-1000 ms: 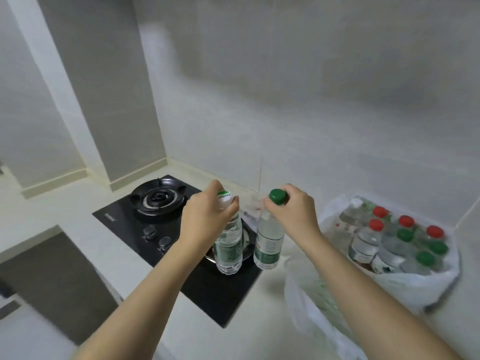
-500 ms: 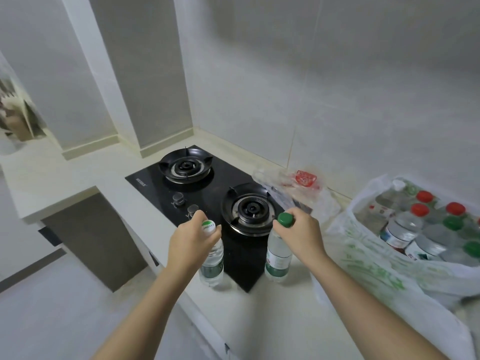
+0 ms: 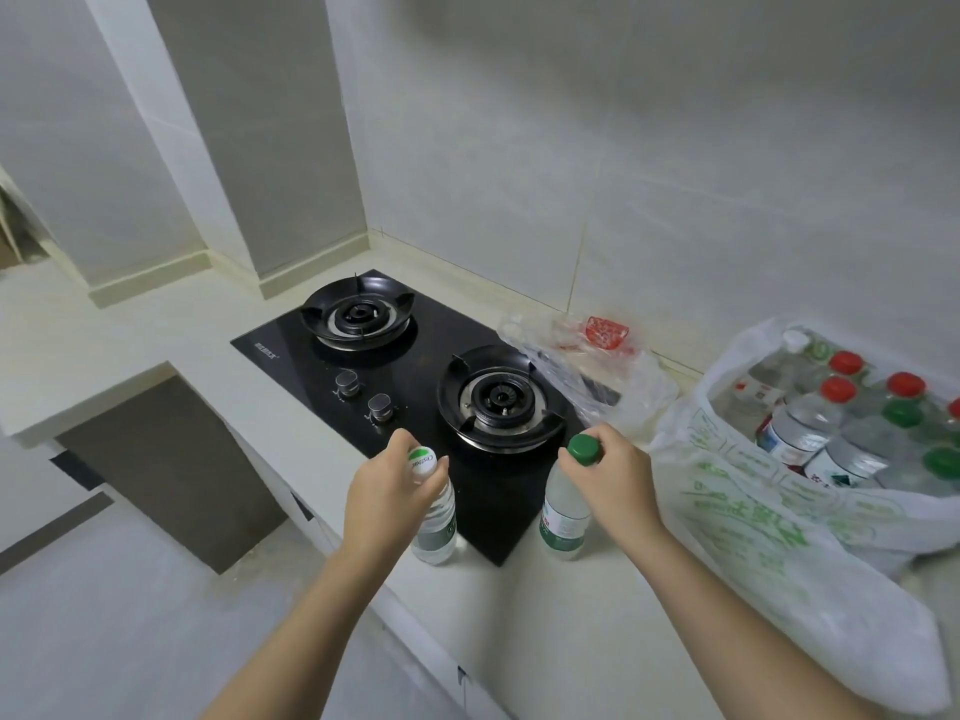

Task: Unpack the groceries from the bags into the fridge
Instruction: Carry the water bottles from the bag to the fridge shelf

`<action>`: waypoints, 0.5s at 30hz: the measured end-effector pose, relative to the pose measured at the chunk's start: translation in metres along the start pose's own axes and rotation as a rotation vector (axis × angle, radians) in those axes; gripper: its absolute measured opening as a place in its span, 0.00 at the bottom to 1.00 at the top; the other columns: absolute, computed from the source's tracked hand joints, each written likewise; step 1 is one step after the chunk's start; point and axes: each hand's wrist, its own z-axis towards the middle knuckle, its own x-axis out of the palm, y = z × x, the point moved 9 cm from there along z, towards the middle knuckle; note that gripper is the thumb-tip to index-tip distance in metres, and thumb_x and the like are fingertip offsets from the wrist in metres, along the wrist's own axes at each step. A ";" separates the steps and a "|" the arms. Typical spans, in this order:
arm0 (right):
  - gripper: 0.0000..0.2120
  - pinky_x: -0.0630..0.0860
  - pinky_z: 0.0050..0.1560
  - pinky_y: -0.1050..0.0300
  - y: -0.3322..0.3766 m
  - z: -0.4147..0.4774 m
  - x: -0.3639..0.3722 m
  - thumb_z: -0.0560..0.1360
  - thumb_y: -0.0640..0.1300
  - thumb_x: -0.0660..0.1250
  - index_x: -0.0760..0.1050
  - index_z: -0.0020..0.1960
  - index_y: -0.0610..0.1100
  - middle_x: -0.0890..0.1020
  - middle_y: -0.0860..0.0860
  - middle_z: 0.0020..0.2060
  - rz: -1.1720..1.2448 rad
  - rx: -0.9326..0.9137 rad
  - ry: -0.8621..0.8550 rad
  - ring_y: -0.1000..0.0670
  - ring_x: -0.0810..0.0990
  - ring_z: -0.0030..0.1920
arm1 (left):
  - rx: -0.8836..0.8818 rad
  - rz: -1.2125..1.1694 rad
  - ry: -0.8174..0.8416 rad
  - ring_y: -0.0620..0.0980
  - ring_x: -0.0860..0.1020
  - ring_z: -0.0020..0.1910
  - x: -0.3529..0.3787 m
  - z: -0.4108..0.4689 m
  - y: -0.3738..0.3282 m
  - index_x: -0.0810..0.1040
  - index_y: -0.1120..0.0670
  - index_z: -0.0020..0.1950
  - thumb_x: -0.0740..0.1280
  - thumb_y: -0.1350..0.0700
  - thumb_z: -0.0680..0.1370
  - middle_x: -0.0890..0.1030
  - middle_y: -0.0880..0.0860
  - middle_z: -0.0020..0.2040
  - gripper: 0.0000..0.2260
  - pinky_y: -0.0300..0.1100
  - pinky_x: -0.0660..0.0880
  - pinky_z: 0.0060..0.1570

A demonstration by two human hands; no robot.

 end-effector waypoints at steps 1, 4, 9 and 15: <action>0.10 0.66 0.34 0.70 -0.002 -0.001 -0.001 0.69 0.45 0.74 0.73 0.39 0.48 0.78 0.57 0.32 0.003 -0.001 -0.012 0.58 0.75 0.36 | 0.001 -0.018 -0.007 0.49 0.76 0.33 0.001 0.000 0.001 0.69 0.54 0.44 0.71 0.46 0.75 0.76 0.48 0.33 0.15 0.47 0.74 0.32; 0.10 0.66 0.34 0.67 -0.005 -0.004 -0.004 0.69 0.45 0.75 0.73 0.39 0.48 0.77 0.57 0.31 0.011 -0.020 -0.049 0.56 0.75 0.35 | -0.021 -0.077 -0.031 0.47 0.75 0.32 0.003 0.001 0.006 0.67 0.51 0.41 0.72 0.47 0.75 0.75 0.47 0.31 0.15 0.45 0.72 0.30; 0.10 0.66 0.35 0.61 -0.006 -0.014 -0.006 0.69 0.46 0.76 0.74 0.42 0.47 0.77 0.57 0.32 0.019 -0.061 -0.139 0.51 0.75 0.35 | -0.042 -0.180 -0.088 0.44 0.75 0.33 0.008 -0.006 0.015 0.66 0.45 0.39 0.73 0.46 0.73 0.75 0.44 0.31 0.15 0.35 0.66 0.28; 0.12 0.67 0.37 0.60 -0.017 -0.027 -0.004 0.69 0.47 0.78 0.76 0.43 0.44 0.75 0.56 0.34 0.110 -0.054 -0.197 0.51 0.72 0.36 | -0.048 -0.316 -0.139 0.37 0.75 0.46 0.016 -0.017 0.031 0.72 0.40 0.49 0.74 0.47 0.71 0.76 0.37 0.45 0.13 0.32 0.68 0.40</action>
